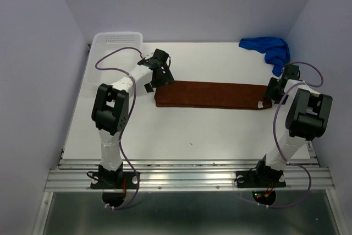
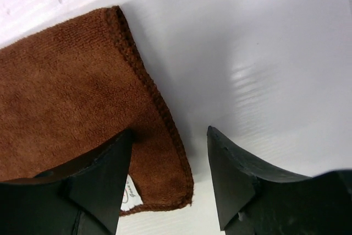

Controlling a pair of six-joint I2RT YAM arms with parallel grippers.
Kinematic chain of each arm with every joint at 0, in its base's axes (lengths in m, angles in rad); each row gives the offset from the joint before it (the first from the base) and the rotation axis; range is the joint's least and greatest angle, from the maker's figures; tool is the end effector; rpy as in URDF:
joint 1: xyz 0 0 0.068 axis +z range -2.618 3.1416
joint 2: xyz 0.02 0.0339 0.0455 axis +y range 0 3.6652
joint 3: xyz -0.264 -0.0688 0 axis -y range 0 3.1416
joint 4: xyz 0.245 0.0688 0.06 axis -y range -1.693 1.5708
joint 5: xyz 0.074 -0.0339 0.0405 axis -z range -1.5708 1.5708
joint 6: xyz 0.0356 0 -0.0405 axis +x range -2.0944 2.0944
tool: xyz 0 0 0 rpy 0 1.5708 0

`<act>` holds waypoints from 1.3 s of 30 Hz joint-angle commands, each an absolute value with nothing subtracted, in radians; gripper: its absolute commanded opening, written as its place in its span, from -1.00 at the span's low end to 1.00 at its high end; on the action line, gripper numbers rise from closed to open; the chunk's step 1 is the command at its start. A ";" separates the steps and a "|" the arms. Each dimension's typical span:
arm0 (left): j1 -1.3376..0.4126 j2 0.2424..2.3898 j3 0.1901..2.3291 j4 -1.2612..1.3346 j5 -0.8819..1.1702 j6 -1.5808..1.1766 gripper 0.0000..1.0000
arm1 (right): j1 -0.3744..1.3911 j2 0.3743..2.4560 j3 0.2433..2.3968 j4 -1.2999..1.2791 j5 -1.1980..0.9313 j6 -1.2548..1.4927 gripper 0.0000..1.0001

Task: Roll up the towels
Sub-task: Fold the towel

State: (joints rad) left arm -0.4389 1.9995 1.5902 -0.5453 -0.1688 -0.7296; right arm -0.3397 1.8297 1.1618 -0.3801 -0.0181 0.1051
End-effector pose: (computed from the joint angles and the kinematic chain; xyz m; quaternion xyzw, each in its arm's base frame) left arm 0.4021 -0.1822 0.2221 -0.1628 0.9358 -0.0997 0.2964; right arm 0.3508 -0.1233 0.1691 0.2108 0.9427 -0.0216 0.2577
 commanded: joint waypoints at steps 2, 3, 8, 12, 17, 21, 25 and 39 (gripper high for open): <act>-0.425 1.911 1.605 -0.571 -0.184 -0.715 0.98 | -0.350 1.870 1.187 -0.371 -0.072 0.083 0.15; -0.425 1.908 1.603 -0.571 -0.190 -0.718 0.98 | -0.350 1.876 1.187 -0.370 -0.080 0.083 0.04; -0.420 1.902 1.598 -0.587 -0.216 -0.726 0.98 | -0.350 1.896 1.178 -0.370 -0.109 0.075 -0.40; -0.420 1.904 1.588 -0.588 -0.212 -0.724 0.97 | -0.350 1.890 1.186 -0.368 -0.100 0.057 -0.56; -0.420 1.913 1.557 -0.580 -0.199 -0.716 0.95 | -0.350 1.873 1.209 -0.370 -0.034 0.012 -0.72; -0.420 1.922 1.537 -0.565 -0.183 -0.704 0.70 | -0.350 1.855 1.232 -0.371 -0.015 -0.051 -0.77; -0.420 1.960 1.531 -0.551 -0.164 -0.693 0.49 | -0.350 1.850 1.261 -0.373 -0.014 -0.072 -0.81; -0.434 2.063 1.512 -0.479 -0.091 -0.643 -0.04 | -0.350 1.870 1.318 -0.405 -0.028 -0.092 -0.81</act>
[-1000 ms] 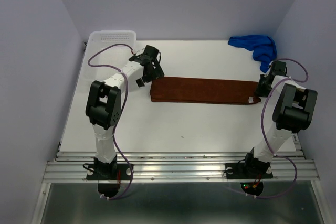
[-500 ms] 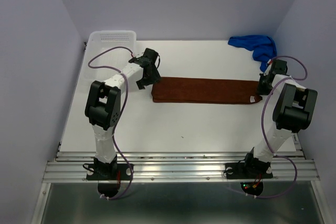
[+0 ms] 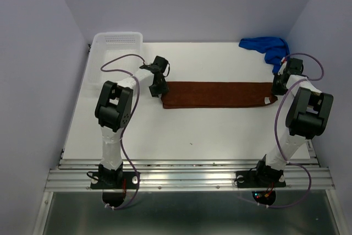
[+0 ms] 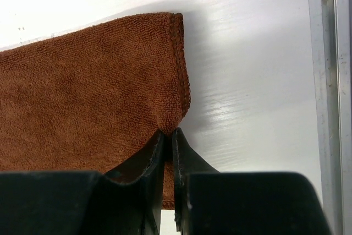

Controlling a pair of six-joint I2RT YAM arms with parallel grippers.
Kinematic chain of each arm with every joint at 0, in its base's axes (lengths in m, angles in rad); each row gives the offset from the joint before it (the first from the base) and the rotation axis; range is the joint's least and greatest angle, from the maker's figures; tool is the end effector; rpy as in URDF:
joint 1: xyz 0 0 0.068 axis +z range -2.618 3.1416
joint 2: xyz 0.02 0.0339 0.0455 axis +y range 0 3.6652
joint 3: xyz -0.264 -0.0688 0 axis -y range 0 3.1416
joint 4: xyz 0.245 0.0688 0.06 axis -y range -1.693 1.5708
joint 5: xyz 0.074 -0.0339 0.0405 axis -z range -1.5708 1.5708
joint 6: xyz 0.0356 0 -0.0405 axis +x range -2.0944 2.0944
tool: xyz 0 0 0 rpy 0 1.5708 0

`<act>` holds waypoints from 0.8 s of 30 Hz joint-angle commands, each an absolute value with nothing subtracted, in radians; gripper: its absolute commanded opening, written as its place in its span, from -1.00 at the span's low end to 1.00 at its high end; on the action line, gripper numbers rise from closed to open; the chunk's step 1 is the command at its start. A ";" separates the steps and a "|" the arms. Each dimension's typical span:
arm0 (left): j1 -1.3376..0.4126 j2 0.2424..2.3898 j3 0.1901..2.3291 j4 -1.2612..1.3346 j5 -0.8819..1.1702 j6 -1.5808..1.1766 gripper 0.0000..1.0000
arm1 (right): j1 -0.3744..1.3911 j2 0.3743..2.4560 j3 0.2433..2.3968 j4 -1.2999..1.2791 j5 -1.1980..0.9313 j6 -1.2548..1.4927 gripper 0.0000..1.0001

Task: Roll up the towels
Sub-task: Fold the towel

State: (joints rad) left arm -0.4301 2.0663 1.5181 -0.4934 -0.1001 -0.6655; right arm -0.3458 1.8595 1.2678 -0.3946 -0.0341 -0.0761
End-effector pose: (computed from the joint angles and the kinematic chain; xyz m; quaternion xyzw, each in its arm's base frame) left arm 0.4024 -0.1807 0.1748 -0.1262 0.9558 -0.0948 0.2481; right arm 0.3696 -0.1319 0.1883 0.1239 0.9494 -0.0444 0.2851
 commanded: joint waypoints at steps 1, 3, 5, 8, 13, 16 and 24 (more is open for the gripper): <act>-0.434 2.071 1.514 -0.482 -0.087 -0.643 -0.08 | -0.350 1.870 1.321 -0.408 -0.028 -0.092 -0.81; -0.440 2.086 1.511 -0.474 -0.065 -0.637 -0.22 | -0.350 1.875 1.328 -0.416 -0.032 -0.091 -0.82; -0.446 2.095 1.506 -0.465 -0.049 -0.629 -0.36 | -0.350 1.876 1.345 -0.426 -0.038 -0.091 -0.83; -0.466 2.094 1.497 -0.462 -0.052 -0.618 -0.47 | -0.350 1.859 1.361 -0.437 -0.046 -0.101 -0.86; -0.486 2.092 1.486 -0.456 -0.055 -0.609 -0.56 | -0.350 1.830 1.388 -0.465 -0.069 -0.144 -0.99; -0.488 2.103 1.497 -0.456 -0.057 -0.615 -0.63 | -0.350 1.809 1.411 -0.491 -0.109 -0.146 -0.99; -0.492 2.106 1.511 -0.443 -0.052 -0.620 -0.73 | -0.270 1.735 1.420 -0.525 -0.127 -0.121 -0.99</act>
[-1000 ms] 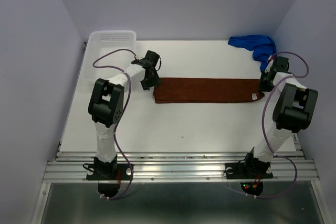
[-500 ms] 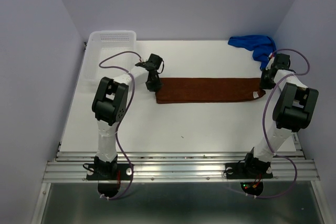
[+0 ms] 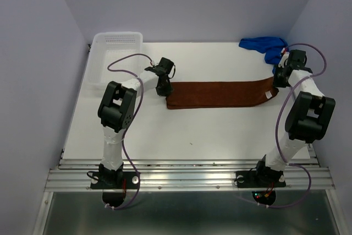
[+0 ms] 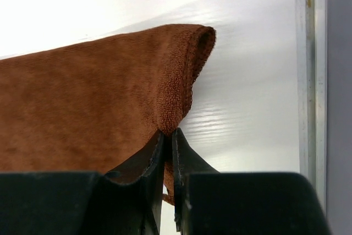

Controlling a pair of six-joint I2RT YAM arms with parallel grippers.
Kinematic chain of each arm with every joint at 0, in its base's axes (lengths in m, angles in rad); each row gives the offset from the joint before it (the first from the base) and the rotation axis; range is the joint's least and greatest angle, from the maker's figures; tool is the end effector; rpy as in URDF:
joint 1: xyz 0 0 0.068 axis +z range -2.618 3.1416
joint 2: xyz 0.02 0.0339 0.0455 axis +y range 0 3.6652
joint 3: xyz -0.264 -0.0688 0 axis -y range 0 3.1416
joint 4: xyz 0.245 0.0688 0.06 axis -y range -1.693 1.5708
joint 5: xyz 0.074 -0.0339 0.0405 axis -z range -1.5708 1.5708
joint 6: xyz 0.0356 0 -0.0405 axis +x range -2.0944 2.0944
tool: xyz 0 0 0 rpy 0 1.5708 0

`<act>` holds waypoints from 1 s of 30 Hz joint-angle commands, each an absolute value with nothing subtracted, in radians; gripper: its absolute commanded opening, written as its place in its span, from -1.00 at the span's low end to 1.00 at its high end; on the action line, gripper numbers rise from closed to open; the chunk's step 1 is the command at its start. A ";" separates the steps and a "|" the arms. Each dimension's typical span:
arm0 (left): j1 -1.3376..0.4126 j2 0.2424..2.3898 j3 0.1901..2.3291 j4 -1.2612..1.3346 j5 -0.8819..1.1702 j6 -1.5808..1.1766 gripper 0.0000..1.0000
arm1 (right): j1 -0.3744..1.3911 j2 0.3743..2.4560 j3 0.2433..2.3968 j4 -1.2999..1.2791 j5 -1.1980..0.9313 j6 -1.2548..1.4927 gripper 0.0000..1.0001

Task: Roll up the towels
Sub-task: Fold the towel

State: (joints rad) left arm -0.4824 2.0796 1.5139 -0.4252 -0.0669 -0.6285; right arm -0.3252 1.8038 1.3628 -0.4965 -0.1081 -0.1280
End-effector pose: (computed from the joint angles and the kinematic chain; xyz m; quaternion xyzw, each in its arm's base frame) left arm 0.3976 -0.2055 0.1718 -0.0794 0.9545 -0.1234 0.2597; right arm 0.3735 -0.1219 0.2319 0.0767 0.9459 -0.0198 0.3145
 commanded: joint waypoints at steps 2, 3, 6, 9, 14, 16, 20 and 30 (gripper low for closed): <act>-0.492 2.102 1.509 -0.440 -0.048 -0.620 -0.73 | -0.233 1.720 1.431 -0.546 -0.106 -0.109 -0.99; -0.492 2.100 1.508 -0.439 -0.046 -0.620 -0.73 | -0.192 1.717 1.436 -0.554 -0.094 -0.109 -0.99; -0.494 2.092 1.497 -0.428 -0.044 -0.620 -0.74 | -0.126 1.709 1.457 -0.583 -0.058 -0.074 -0.99; -0.494 2.085 1.488 -0.419 -0.040 -0.623 -0.77 | -0.011 1.718 1.486 -0.615 -0.046 -0.028 -0.99; -0.494 2.065 1.462 -0.397 -0.040 -0.624 -0.78 | 0.093 1.743 1.546 -0.638 -0.075 0.070 -0.99; -0.494 2.062 1.460 -0.391 -0.038 -0.626 -0.78 | 0.139 1.755 1.561 -0.641 -0.089 0.090 -0.99; -0.494 2.062 1.460 -0.397 -0.048 -0.629 -0.78 | 0.204 1.779 1.608 -0.657 -0.109 0.101 -0.99; -0.492 2.046 1.443 -0.376 -0.035 -0.630 -0.78 | 0.345 1.856 1.726 -0.684 -0.120 0.167 -0.99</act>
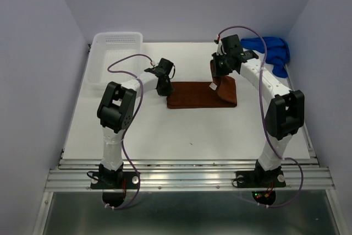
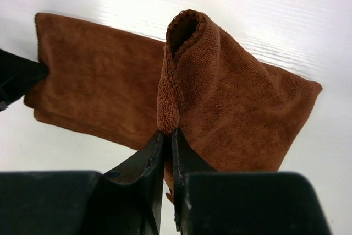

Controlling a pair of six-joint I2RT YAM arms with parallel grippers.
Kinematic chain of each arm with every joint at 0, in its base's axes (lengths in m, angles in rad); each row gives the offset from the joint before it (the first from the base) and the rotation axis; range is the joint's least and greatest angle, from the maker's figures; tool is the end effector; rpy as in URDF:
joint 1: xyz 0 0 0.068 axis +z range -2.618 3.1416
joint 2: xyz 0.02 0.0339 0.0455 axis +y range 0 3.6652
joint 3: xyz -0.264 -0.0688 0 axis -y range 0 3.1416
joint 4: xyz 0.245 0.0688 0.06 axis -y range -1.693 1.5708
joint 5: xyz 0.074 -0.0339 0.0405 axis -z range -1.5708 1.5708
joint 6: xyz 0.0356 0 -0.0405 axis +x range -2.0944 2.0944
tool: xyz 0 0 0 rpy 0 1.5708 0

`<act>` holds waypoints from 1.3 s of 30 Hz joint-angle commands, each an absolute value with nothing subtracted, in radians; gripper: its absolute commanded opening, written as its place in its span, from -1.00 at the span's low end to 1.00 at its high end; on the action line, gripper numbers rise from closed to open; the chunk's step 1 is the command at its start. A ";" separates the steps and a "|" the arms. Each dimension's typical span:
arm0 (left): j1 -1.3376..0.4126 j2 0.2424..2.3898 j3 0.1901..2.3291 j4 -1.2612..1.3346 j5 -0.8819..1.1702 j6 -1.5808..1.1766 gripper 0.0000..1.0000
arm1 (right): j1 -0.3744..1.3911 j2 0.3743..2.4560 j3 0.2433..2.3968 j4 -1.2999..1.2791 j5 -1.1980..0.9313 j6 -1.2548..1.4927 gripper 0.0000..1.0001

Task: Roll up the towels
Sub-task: Fold the towel

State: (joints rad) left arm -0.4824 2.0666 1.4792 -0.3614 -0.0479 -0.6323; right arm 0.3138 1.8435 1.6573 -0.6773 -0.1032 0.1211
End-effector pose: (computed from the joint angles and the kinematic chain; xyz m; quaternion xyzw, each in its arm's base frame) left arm 0.3964 -0.2057 0.1708 -0.0786 0.9485 -0.1425 0.2717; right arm 0.3927 0.1313 0.2982 -0.1079 0.9308 0.1219 0.3273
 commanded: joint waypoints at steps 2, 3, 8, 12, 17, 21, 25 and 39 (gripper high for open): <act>-0.491 2.046 1.442 -0.371 -0.031 -0.629 -0.78 | 0.377 1.876 1.743 -0.684 -0.138 0.169 -0.99; -0.491 2.048 1.443 -0.371 -0.029 -0.629 -0.78 | 0.388 1.882 1.758 -0.683 -0.141 0.175 -0.99; -0.491 2.046 1.439 -0.365 -0.025 -0.629 -0.78 | 0.434 1.922 1.816 -0.704 -0.149 0.187 -0.99; -0.489 2.043 1.434 -0.359 -0.015 -0.630 -0.78 | 0.471 1.950 1.853 -0.718 -0.144 0.204 -0.99; -0.488 2.042 1.430 -0.351 -0.009 -0.632 -0.78 | 0.503 1.983 1.896 -0.726 -0.140 0.216 -0.99; -0.488 2.039 1.427 -0.350 -0.006 -0.629 -0.78 | 0.512 2.005 1.920 -0.729 -0.137 0.224 -0.99; -0.486 2.034 1.422 -0.348 -0.006 -0.629 -0.78 | 0.523 2.025 1.934 -0.721 -0.147 0.235 -0.99; -0.477 2.039 1.425 -0.347 -0.005 -0.630 -0.79 | 0.561 2.072 2.005 -0.732 -0.169 0.236 -0.99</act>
